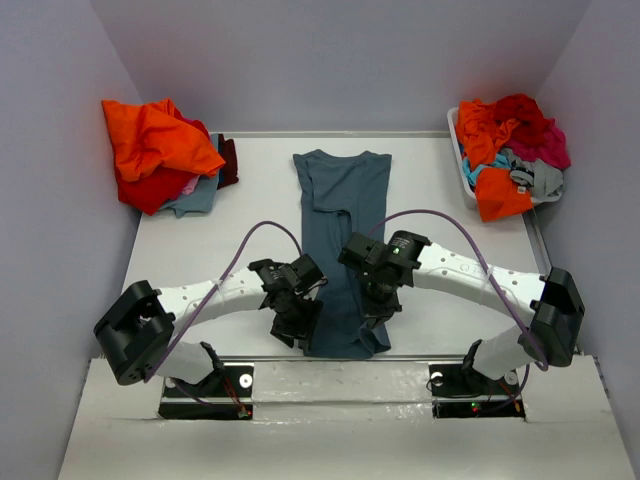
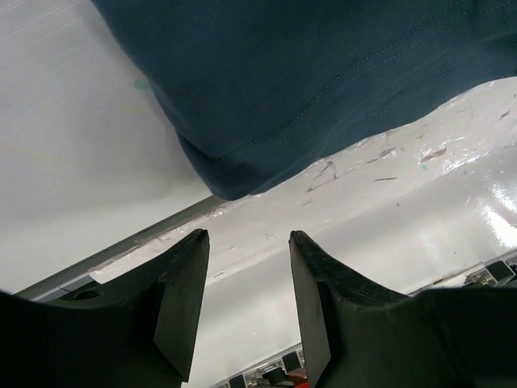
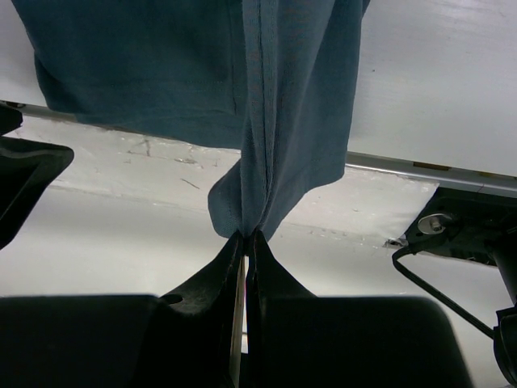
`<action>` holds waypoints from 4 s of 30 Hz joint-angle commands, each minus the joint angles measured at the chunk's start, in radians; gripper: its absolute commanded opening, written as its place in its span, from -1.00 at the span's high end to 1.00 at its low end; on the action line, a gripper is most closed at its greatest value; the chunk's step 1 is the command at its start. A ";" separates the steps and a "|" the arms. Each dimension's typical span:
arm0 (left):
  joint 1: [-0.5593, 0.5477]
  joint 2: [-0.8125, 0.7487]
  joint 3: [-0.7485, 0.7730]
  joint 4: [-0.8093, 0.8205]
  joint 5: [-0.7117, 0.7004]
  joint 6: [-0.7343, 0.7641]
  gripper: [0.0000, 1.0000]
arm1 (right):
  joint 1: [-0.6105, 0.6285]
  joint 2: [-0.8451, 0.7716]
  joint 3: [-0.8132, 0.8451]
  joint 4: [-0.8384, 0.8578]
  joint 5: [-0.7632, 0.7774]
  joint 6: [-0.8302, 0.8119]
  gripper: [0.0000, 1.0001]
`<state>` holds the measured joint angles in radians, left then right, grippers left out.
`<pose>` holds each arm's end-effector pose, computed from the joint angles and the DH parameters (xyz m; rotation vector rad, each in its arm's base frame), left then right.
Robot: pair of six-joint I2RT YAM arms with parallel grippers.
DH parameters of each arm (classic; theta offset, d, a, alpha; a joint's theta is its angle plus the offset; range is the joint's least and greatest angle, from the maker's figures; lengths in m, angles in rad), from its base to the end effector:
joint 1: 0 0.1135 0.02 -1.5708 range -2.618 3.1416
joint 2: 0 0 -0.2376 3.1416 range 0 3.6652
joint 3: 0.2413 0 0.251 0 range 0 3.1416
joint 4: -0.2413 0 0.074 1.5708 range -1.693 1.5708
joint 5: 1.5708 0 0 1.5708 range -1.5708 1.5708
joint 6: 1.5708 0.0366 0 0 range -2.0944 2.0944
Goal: Fold and stack the t-shirts
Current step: Fold the tshirt
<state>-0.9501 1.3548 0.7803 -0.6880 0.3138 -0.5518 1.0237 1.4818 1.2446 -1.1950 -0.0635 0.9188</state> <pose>0.1300 -0.2012 0.1598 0.6781 2.9802 -0.6773 0.1360 0.2277 0.2417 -0.1697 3.1024 0.2337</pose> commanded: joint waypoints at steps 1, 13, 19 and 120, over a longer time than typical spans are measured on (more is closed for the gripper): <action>-0.007 0.023 0.003 0.019 0.042 0.004 -0.12 | 0.012 0.003 0.044 0.018 -0.002 -0.008 0.86; -0.016 0.119 0.034 0.045 0.024 0.027 -0.16 | 0.003 -0.012 0.056 0.012 0.002 -0.005 0.86; -0.016 0.136 0.030 0.064 0.013 0.023 -0.18 | 0.003 -0.025 0.052 0.006 0.002 -0.001 0.86; 0.476 0.776 1.120 -0.050 -0.186 0.164 -0.11 | -0.605 0.537 0.583 0.331 0.001 -0.195 -0.34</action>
<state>-0.5194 2.0857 1.7763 -0.6891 0.1486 -0.3981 0.4625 1.9503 1.6653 -0.9005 -0.0402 0.7643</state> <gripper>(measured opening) 0.556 0.676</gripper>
